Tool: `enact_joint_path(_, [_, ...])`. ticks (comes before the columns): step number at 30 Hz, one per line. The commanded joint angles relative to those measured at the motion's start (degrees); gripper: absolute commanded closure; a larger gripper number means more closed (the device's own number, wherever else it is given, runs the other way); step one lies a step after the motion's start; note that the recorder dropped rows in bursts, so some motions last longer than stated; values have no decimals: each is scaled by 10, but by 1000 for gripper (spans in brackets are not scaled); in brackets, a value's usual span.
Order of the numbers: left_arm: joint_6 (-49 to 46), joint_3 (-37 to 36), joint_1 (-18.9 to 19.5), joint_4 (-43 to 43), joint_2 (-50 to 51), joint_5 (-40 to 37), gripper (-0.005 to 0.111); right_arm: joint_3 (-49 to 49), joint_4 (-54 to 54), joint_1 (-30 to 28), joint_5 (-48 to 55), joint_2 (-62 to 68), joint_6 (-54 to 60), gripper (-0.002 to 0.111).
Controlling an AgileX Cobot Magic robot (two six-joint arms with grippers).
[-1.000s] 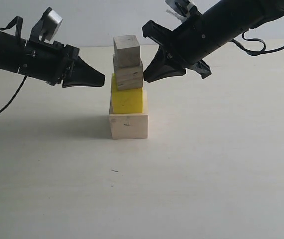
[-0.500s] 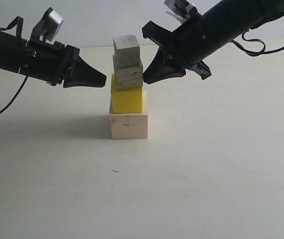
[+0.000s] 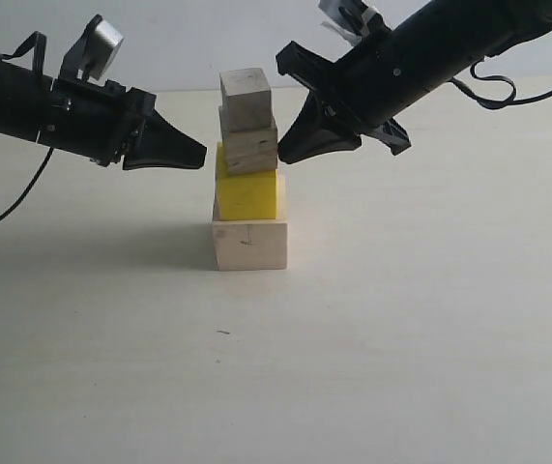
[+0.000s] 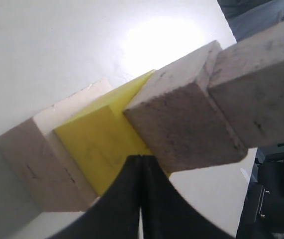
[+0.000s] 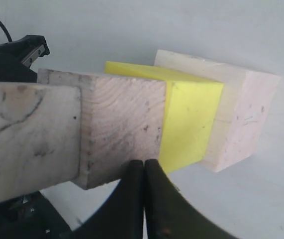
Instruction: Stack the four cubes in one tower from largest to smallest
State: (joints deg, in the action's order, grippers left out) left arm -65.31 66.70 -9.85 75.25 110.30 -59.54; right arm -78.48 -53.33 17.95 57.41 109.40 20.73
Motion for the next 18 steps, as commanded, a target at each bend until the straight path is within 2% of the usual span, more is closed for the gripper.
enact_joint_path(1, [-3,-2,0,8,-4,4,107,2,-4,1,14,-7,8,108])
enact_joint_path(18, [-5,-2,0,8,-4,8,107,2,-7,1,24,-7,28,108])
